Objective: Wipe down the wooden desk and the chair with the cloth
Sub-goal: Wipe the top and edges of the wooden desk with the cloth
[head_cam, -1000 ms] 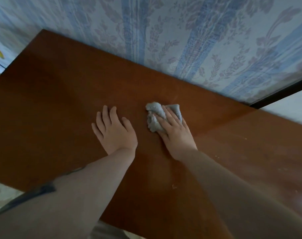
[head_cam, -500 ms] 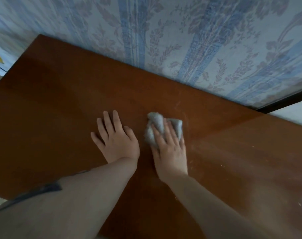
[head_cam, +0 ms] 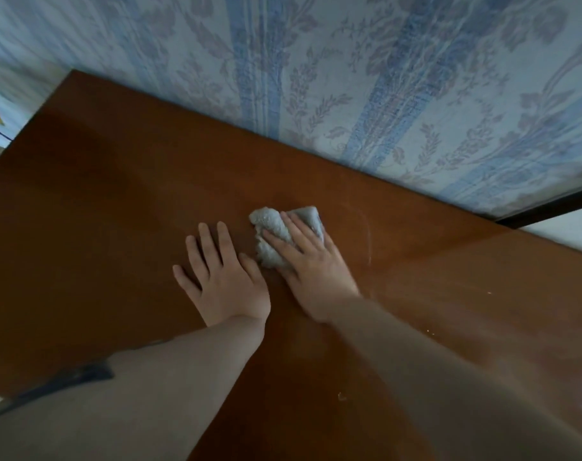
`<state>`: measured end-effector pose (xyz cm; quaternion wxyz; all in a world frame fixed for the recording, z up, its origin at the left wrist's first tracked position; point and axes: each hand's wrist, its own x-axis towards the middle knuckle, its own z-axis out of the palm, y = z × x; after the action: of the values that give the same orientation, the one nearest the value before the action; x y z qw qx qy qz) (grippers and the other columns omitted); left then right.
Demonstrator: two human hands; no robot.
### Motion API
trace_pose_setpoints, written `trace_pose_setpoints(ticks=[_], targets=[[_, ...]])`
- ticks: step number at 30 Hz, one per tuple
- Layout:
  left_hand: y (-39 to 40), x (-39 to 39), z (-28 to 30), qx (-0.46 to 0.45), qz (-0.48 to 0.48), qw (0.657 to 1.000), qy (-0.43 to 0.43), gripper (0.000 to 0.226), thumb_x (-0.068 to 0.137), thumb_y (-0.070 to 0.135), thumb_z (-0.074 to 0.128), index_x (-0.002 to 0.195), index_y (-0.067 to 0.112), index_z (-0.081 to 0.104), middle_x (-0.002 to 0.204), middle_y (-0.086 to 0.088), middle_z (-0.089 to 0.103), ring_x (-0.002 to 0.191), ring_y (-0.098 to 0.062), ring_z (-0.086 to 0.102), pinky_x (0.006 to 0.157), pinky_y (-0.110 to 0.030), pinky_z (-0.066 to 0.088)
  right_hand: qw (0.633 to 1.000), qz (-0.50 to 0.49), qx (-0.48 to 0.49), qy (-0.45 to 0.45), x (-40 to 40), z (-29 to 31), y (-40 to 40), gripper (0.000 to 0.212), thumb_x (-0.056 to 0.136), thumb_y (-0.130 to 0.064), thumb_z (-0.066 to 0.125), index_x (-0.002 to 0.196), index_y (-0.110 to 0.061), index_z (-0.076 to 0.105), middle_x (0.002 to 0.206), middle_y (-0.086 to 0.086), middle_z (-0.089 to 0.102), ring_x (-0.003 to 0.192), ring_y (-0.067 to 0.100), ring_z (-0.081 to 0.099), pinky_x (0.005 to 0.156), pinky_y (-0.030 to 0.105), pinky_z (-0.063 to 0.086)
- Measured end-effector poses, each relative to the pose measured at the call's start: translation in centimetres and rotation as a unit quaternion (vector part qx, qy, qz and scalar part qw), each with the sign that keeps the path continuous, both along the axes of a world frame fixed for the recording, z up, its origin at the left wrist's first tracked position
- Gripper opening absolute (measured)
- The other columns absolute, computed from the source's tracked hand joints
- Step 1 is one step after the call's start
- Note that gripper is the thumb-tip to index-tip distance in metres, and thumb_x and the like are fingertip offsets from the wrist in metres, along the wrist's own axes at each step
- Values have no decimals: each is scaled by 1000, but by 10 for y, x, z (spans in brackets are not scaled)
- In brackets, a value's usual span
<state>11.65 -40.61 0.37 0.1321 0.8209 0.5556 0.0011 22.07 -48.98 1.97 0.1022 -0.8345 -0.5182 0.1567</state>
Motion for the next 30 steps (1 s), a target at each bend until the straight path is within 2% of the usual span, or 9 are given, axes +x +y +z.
trace_pose_setpoints(ticks=[2, 5, 7, 13, 18, 21, 25, 27, 30], targets=[[1, 1, 1, -2, -10, 1000, 13, 57, 100, 34, 18, 155, 28, 4, 163, 2, -2, 149, -21, -7, 118, -53, -2, 999, 13, -43, 20, 37, 2, 3, 55, 104, -37, 34, 153, -42, 11, 163, -8, 0, 149, 9, -6, 121, 38, -2], [0, 0, 3, 1, -38, 999, 33, 57, 99, 35, 13, 154, 28, -2, 163, -1, -5, 148, -25, -8, 117, -56, -1, 977, -210, 24, 35, 47, -1, -8, 51, 103, -35, 39, 152, -38, 23, 163, -5, 11, 149, 10, 1, 121, 38, 4], [1, 1, 5, -9, -40, 999, 32, 57, 100, 35, 15, 155, 28, 1, 163, -1, -3, 149, -26, -8, 118, -55, -1, 962, -269, 41, 2, 15, -4, -13, 53, 102, -31, 42, 152, -34, 26, 163, -1, 14, 150, 12, 3, 121, 41, 5], [20, 48, 10, 10, -142, 988, -68, 52, 99, 26, 38, 150, 26, 30, 161, 2, 17, 149, -19, 8, 120, -42, 1, 999, 5, -45, 8, 41, 4, -11, 56, 104, -36, 34, 153, -43, 7, 163, -8, -2, 149, 9, -7, 120, 35, -5], [12, 71, -3, 8, -165, 985, -46, 53, 101, 31, 28, 153, 25, 21, 162, 2, 11, 149, -18, 1, 121, -44, -1, 959, -283, 9, 4, 44, -5, -12, 55, 102, -33, 40, 153, -37, 19, 164, -3, 6, 150, 12, -3, 121, 40, 3], [10, 72, -4, 27, -163, 985, -40, 54, 99, 30, 29, 152, 22, 24, 161, -2, 15, 149, -22, 5, 120, -48, 2, 978, -210, 3, 18, 20, -6, 0, 56, 102, -30, 38, 154, -36, 17, 164, -4, 2, 149, 11, -6, 121, 39, -2], [11, 76, -2, 34, -166, 985, -13, 57, 96, 33, 24, 152, 23, 23, 161, -2, 15, 149, -23, 6, 120, -49, 3, 998, -48, -22, 22, 74, 0, -2, 55, 104, -34, 36, 153, -42, 13, 163, -9, 1, 149, 7, -5, 119, 33, -5], [10, 76, -2, 32, -162, 986, -13, 56, 97, 31, 25, 152, 23, 22, 162, -1, 14, 149, -22, 5, 120, -48, 3, 992, -125, -7, 35, 88, -4, -6, 53, 103, -37, 37, 152, -42, 17, 163, -7, 8, 149, 9, 0, 120, 35, 0], [11, 75, -3, 35, -163, 986, -21, 54, 98, 31, 24, 151, 23, 24, 161, -2, 16, 149, -23, 7, 120, -49, 5, 936, -349, 53, -13, 55, -12, 8, 53, 100, -34, 41, 152, -33, 28, 162, 1, 18, 149, 18, 10, 120, 46, 11]])
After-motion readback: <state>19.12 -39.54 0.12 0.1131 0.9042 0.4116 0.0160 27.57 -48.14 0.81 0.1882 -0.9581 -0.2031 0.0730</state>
